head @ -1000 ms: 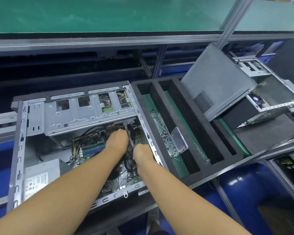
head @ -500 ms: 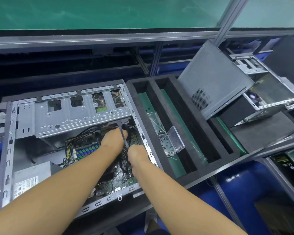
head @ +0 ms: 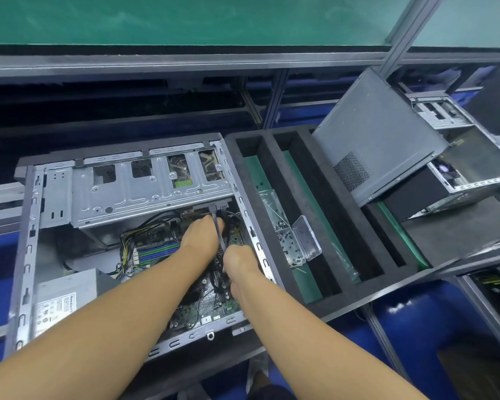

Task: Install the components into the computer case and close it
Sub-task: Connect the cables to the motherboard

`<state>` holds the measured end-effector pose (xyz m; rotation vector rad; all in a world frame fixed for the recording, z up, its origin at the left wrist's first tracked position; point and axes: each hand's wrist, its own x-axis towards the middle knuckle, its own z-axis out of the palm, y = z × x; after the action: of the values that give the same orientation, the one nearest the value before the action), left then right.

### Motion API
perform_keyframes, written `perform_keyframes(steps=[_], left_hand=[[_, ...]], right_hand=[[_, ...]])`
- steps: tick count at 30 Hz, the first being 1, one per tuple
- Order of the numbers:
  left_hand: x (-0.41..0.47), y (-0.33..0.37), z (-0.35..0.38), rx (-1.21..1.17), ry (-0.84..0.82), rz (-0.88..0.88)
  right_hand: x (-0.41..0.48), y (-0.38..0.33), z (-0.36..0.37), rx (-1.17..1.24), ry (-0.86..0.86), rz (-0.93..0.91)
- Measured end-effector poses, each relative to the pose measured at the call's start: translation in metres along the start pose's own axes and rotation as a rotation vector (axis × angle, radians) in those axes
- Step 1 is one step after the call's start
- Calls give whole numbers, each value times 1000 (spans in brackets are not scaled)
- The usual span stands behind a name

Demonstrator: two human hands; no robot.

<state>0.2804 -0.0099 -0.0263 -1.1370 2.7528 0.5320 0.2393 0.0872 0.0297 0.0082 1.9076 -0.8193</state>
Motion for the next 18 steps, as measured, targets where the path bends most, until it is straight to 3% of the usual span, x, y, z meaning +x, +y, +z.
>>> perform_keyframes(steps=[10, 18], left_hand=[[-5, 0, -6, -31, -53, -29], [-26, -5, -25, -72, -200, 34]], right_hand=[[-11, 6, -1, 24, 71, -90], [-24, 8, 8, -188, 251, -435]])
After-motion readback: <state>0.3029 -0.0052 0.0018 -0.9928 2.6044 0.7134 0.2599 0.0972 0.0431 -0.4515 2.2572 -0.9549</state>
